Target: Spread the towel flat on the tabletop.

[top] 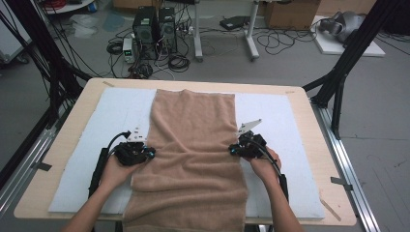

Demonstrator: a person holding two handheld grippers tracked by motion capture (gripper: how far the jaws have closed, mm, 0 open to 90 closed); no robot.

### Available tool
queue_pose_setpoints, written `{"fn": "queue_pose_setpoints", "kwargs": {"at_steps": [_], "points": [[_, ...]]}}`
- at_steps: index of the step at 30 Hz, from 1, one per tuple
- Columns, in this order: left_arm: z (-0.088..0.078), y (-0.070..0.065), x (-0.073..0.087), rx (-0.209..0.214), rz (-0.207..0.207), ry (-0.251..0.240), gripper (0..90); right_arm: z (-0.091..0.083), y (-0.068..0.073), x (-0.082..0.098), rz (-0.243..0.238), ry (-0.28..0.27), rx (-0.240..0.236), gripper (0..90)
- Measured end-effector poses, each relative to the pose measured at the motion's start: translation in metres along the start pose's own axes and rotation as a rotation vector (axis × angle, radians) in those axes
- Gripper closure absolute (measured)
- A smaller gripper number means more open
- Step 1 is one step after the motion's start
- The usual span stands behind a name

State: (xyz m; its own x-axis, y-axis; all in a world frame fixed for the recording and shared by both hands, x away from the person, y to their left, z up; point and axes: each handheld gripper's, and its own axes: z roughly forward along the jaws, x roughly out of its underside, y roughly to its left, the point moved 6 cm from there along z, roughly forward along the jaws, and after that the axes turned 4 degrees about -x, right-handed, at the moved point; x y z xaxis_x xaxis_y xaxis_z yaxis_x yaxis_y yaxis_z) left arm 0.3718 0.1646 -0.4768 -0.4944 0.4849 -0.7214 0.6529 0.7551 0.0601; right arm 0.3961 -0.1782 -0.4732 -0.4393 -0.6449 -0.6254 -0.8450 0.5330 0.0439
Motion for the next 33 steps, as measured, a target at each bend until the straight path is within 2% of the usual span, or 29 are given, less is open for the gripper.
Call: {"fn": "queue_pose_setpoints", "kwargs": {"at_steps": [2, 5, 7, 9, 10, 11, 13, 14, 16, 17, 19, 20, 22, 24, 26, 29, 30, 31, 33], "points": [[0.003, 0.005, -0.004, -0.034, -0.009, -0.019, 84.8, -0.004, -0.006, -0.006, 0.005, -0.034, 0.028, 84.8], [0.01, 0.014, -0.019, -0.099, -0.05, -0.066, 85.0, -0.01, -0.019, -0.015, 0.032, -0.079, 0.08, 84.8], [0.014, 0.02, -0.029, -0.117, -0.081, -0.101, 84.8, -0.011, -0.027, -0.019, 0.05, -0.088, 0.111, 84.6], [0.02, 0.024, -0.036, -0.126, -0.097, -0.09, 82.8, -0.011, -0.034, -0.021, 0.073, -0.094, 0.125, 83.6], [0.021, 0.025, -0.038, -0.132, -0.091, -0.082, 80.5, -0.01, -0.036, -0.021, 0.086, -0.086, 0.131, 82.1], [0.021, 0.026, -0.04, -0.139, -0.095, -0.095, 76.8, -0.01, -0.038, -0.021, 0.09, -0.088, 0.138, 79.9], [0.015, 0.026, -0.04, -0.114, -0.105, -0.105, 68.1, -0.014, -0.037, -0.021, 0.105, -0.109, 0.13, 73.9], [0.011, 0.024, -0.039, -0.103, -0.098, -0.111, 67.3, -0.017, -0.035, -0.021, 0.103, -0.121, 0.118, 72.7], [0.003, 0.021, -0.038, -0.098, -0.068, -0.114, 65.4, -0.024, -0.03, -0.021, 0.093, -0.148, 0.11, 68.6], [-0.003, 0.017, -0.037, -0.08, -0.054, -0.119, 64.2, -0.028, -0.027, -0.02, 0.088, -0.159, 0.109, 67.8], [-0.013, 0.008, -0.036, -0.053, -0.023, -0.13, 62.7, -0.035, -0.015, -0.018, 0.069, -0.188, 0.066, 64.8], [-0.018, 0.003, -0.034, -0.041, -0.001, -0.132, 62.3, -0.036, -0.009, -0.017, 0.054, -0.183, 0.057, 63.2], [-0.024, -0.01, -0.03, 0.004, 0.03, -0.131, 60.9, -0.037, 0.006, -0.012, 0.021, -0.173, 0.0, 60.0], [-0.028, -0.021, -0.024, 0.02, 0.073, -0.123, 58.7, -0.036, 0.021, -0.005, -0.009, -0.15, -0.031, 58.0], [-0.028, -0.033, -0.013, 0.071, 0.096, -0.097, 56.6, -0.032, 0.035, 0.004, -0.033, -0.13, -0.085, 54.6], [-0.024, -0.043, 0.005, 0.109, 0.125, -0.051, 54.1, -0.024, 0.052, 0.017, -0.06, -0.088, -0.128, 52.2], [-0.022, -0.044, 0.01, 0.112, 0.129, -0.029, 54.1, -0.021, 0.055, 0.021, -0.07, -0.07, -0.129, 52.1], [-0.016, -0.046, 0.017, 0.112, 0.148, 0.016, 54.5, -0.018, 0.057, 0.024, -0.075, -0.057, -0.13, 52.2], [-0.016, -0.046, 0.018, 0.133, 0.135, -0.018, 65.5, -0.01, 0.059, 0.03, -0.075, -0.024, -0.138, 56.1]]}}
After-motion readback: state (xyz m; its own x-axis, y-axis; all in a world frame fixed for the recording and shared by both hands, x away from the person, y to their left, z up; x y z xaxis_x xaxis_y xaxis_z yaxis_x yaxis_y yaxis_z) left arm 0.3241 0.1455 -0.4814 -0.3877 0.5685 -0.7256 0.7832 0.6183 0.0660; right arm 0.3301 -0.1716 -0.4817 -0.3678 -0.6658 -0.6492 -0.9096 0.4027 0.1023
